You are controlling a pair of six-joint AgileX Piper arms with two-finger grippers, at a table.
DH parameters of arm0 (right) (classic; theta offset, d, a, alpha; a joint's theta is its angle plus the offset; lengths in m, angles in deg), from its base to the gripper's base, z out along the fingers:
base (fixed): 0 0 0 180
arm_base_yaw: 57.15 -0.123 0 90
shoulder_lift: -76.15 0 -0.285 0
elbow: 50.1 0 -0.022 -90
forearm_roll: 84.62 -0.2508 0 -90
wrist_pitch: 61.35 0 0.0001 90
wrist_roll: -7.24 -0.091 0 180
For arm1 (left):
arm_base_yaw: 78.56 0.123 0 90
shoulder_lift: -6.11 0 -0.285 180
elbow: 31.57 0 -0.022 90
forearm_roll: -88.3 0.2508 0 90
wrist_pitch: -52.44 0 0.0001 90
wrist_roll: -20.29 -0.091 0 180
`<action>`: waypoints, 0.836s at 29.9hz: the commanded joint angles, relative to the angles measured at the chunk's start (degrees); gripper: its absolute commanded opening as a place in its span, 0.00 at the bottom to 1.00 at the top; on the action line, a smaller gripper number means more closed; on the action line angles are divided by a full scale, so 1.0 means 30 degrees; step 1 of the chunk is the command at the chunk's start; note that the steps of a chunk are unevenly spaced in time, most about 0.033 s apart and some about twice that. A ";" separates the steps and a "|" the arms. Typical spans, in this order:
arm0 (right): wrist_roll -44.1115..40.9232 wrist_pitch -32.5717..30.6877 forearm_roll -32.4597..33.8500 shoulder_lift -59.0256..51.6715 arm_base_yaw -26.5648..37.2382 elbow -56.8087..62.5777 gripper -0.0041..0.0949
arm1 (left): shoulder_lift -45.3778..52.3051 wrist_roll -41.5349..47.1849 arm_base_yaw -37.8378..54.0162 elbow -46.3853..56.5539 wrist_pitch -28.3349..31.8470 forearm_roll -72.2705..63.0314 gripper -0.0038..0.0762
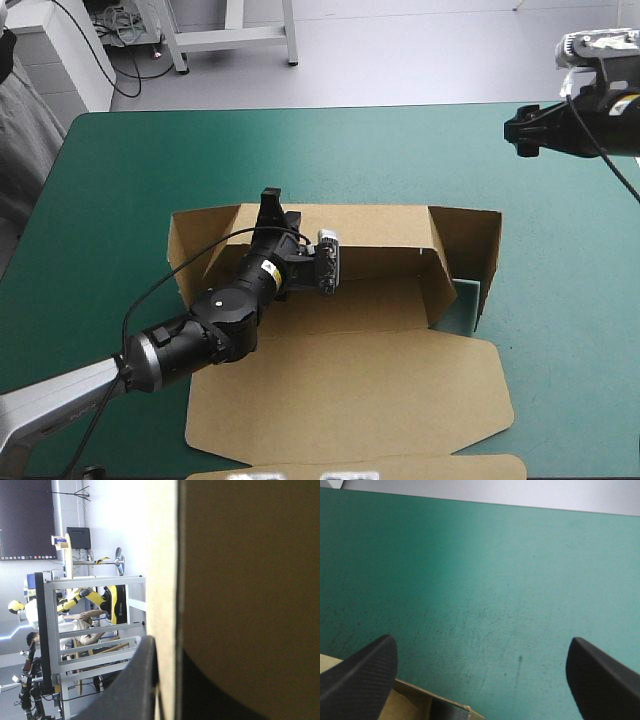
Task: Fold the box
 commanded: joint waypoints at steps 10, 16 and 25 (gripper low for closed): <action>0.1180 0.1499 -0.2350 0.4098 0.0050 -0.0990 0.87 | 0.0053 0.0214 -0.0238 0.0191 0.0629 -0.1697 0.04; 0.1217 0.1736 -0.2735 0.5480 0.0050 -0.0990 0.87 | 0.0053 0.0214 -0.0238 0.0191 0.0629 -0.1697 0.04; 0.1491 -0.0264 -0.3281 0.6248 0.0011 -0.0435 0.87 | 0.0053 0.0249 -0.0238 0.0191 0.0496 -0.1273 0.04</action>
